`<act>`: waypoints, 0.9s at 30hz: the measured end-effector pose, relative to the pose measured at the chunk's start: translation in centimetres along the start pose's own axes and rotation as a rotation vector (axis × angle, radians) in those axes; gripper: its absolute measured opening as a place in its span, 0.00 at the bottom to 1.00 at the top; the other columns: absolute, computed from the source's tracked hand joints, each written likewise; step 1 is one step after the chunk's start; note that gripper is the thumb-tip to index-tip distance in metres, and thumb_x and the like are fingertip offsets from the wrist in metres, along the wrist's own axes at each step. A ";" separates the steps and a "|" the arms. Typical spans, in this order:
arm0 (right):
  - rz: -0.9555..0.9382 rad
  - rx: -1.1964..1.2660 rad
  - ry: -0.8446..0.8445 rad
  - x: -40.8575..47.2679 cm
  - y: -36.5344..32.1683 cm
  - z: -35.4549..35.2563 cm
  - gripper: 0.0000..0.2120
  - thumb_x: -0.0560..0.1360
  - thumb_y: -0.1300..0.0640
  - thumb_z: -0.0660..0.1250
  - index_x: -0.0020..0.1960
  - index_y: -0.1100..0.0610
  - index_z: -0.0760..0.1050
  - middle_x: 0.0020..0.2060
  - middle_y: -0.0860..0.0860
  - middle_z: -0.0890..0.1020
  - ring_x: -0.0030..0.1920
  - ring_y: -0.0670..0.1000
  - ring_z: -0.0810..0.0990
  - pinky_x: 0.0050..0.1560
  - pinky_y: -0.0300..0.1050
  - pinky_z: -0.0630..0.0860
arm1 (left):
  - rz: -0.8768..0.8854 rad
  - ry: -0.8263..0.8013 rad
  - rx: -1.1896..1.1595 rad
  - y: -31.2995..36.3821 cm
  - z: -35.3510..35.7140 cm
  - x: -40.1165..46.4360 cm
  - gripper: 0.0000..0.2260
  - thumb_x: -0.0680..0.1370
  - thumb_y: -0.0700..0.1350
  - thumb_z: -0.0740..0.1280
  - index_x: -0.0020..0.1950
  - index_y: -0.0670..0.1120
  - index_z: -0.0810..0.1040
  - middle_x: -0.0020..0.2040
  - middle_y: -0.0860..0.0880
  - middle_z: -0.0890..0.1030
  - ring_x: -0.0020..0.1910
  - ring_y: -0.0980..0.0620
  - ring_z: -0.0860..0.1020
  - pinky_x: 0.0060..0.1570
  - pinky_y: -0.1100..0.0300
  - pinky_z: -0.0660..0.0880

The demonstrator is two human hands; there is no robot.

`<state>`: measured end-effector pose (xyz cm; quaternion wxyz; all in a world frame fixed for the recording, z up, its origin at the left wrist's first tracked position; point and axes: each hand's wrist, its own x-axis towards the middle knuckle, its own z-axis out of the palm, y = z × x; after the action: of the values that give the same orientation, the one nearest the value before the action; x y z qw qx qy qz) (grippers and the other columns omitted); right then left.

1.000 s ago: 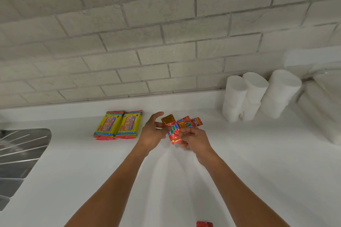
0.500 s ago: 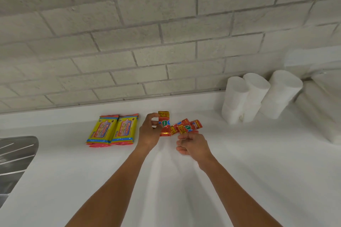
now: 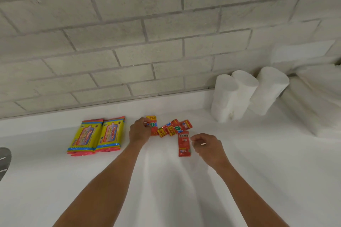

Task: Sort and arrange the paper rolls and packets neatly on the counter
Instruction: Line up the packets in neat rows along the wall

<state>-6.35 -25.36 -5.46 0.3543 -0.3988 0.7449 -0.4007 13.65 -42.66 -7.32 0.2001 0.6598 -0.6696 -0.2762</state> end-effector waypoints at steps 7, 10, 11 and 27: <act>-0.003 -0.061 0.001 -0.4 1.3 -0.7 0.07 0.77 0.59 0.68 0.51 0.51 0.83 0.42 0.38 0.80 0.44 0.43 0.81 0.54 0.41 0.79 | 0.067 0.032 0.178 0.1 0.9 0.2 0.11 0.80 0.43 0.63 0.61 0.49 0.80 0.57 0.43 0.78 0.56 0.42 0.78 0.51 0.52 0.73; -0.001 -0.063 -0.010 -0.6 1.7 -0.8 0.07 0.78 0.59 0.68 0.51 0.51 0.83 0.42 0.38 0.80 0.44 0.43 0.81 0.54 0.39 0.79 | 0.081 0.036 0.179 0.4 0.9 -0.1 0.13 0.81 0.44 0.62 0.64 0.48 0.77 0.60 0.42 0.75 0.57 0.41 0.77 0.53 0.52 0.73; -0.004 -0.065 -0.012 -0.7 1.9 -0.9 0.07 0.78 0.59 0.68 0.51 0.50 0.83 0.42 0.38 0.80 0.45 0.43 0.81 0.53 0.38 0.78 | 0.086 0.036 0.169 0.4 0.8 -0.4 0.13 0.81 0.44 0.62 0.65 0.49 0.77 0.61 0.42 0.74 0.58 0.41 0.77 0.54 0.52 0.73; -0.092 -0.164 -0.191 -6.9 3.1 -2.0 0.09 0.77 0.56 0.70 0.56 0.51 0.81 0.50 0.47 0.83 0.51 0.47 0.80 0.54 0.40 0.76 | 0.208 -0.002 0.070 -0.2 -0.5 -11.9 0.17 0.78 0.44 0.66 0.67 0.53 0.75 0.65 0.46 0.72 0.62 0.44 0.73 0.60 0.50 0.74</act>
<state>-6.02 -17.58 -5.94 0.3711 -0.4967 0.7190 -0.3142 14.73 -30.92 -5.91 0.2037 0.5929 -0.7440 -0.2310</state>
